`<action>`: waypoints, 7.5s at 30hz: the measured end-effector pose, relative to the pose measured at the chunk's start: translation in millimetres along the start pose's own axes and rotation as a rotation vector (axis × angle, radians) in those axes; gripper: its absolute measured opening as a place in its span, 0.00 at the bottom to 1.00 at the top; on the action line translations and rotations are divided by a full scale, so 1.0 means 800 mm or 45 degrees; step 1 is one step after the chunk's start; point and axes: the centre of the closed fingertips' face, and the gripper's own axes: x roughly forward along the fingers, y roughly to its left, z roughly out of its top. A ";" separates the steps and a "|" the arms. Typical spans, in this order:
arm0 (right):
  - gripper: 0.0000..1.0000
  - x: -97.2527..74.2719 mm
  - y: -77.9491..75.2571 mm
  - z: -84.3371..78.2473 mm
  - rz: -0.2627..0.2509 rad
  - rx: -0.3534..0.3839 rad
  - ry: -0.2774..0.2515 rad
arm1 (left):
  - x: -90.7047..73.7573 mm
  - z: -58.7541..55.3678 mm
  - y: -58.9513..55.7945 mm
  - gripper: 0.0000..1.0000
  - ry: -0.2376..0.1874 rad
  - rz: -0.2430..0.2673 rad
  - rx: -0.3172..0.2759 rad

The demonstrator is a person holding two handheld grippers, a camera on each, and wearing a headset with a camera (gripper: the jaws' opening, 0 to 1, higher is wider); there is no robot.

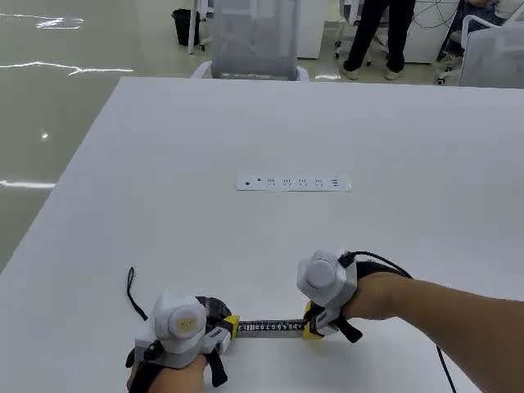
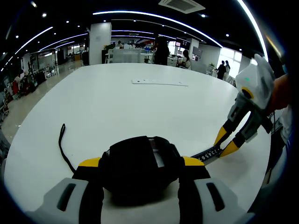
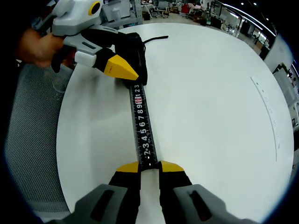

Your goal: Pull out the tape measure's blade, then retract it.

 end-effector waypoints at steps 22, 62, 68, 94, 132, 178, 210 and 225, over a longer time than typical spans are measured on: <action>0.14 0.006 0.002 0.014 -0.016 -0.007 -0.021 | 0.000 0.000 0.000 0.61 0.009 -0.001 -0.003; 0.14 0.015 0.006 0.037 -0.003 0.006 -0.045 | 0.000 0.000 0.000 0.61 0.012 -0.002 -0.005; 0.14 0.014 0.008 0.039 0.003 -0.024 -0.050 | 0.000 0.000 0.000 0.61 0.010 -0.003 -0.006; 0.14 0.022 0.009 0.054 0.015 -0.003 -0.065 | 0.000 0.000 0.000 0.61 0.011 -0.003 -0.007; 0.14 0.029 0.012 0.072 0.023 -0.020 -0.084 | 0.000 0.000 0.001 0.61 0.010 -0.003 -0.007; 0.14 0.037 0.014 0.092 0.027 -0.020 -0.115 | -0.001 0.000 0.002 0.60 0.008 -0.025 -0.015; 0.14 0.049 0.024 0.125 0.026 -0.058 -0.165 | -0.005 0.001 0.002 0.60 -0.023 -0.081 -0.057; 0.14 0.054 0.026 0.139 0.038 -0.078 -0.217 | -0.005 0.002 0.003 0.60 -0.027 -0.090 -0.066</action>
